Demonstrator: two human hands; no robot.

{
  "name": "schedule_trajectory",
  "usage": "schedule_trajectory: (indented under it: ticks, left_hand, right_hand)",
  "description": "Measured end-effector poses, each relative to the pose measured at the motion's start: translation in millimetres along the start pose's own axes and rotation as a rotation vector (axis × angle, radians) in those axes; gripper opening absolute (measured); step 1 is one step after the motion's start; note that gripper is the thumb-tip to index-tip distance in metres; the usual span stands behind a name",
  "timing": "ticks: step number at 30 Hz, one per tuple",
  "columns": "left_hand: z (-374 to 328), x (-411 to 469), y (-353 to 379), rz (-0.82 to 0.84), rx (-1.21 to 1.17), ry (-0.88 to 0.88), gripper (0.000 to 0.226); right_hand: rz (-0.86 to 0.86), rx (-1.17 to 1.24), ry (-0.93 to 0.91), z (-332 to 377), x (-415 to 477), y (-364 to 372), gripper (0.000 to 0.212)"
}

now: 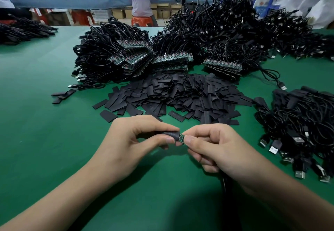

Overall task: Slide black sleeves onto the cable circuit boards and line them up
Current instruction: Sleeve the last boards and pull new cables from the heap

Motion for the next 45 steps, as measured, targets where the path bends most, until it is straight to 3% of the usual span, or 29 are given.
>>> schedule_trajectory:
  ticks: [6, 12, 15, 19, 24, 31, 41, 45]
  left_hand:
    - [-11.3, -0.5, 3.9, 0.149, 0.231, 0.116, 0.022]
    - [-1.1, -1.5, 3.6, 0.159, 0.126, 0.023, 0.019]
    - [-5.4, -2.6, 9.3, 0.198, 0.162, 0.071, 0.019]
    - [-15.7, -1.1, 8.2, 0.174, 0.247, 0.154, 0.020]
    - [-14.9, -3.8, 15.0, 0.171, 0.136, 0.110, 0.018]
    - [-9.9, -2.7, -0.8, 0.005, 0.111, 0.056, 0.018]
    - [-21.6, -5.3, 11.4, 0.094, 0.239, 0.174, 0.019]
    - [-16.6, -5.6, 3.9, 0.014, 0.209, 0.145, 0.018]
  right_hand:
    - [-0.006, -0.135, 0.006, 1.3, 0.2, -1.5, 0.004]
    - [0.054, -0.131, 0.016, -0.2, 0.3, 0.1, 0.015]
    - [0.070, -0.114, 0.036, -2.7, 0.4, -1.0, 0.016]
    - [0.109, -0.047, 0.043, -4.5, 0.3, -1.7, 0.016]
    - [0.107, -0.092, -0.012, -0.2, 2.4, 8.4, 0.023]
    - [0.031, -0.169, -0.047, 9.4, -1.8, -6.3, 0.015]
    - [0.046, -0.208, 0.022, 5.3, -3.5, -2.1, 0.018]
    - [0.010, -0.169, 0.008, 9.5, -3.5, -5.9, 0.017]
Point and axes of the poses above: each hand's wrist, its own x-axis towards the middle knuckle, its own y-axis out of the palm, z = x × y, the point moved 8 cm from there along x, towards the middle knuckle, and after that the axes turned 6 degrees about z, right-handed, at the moved point
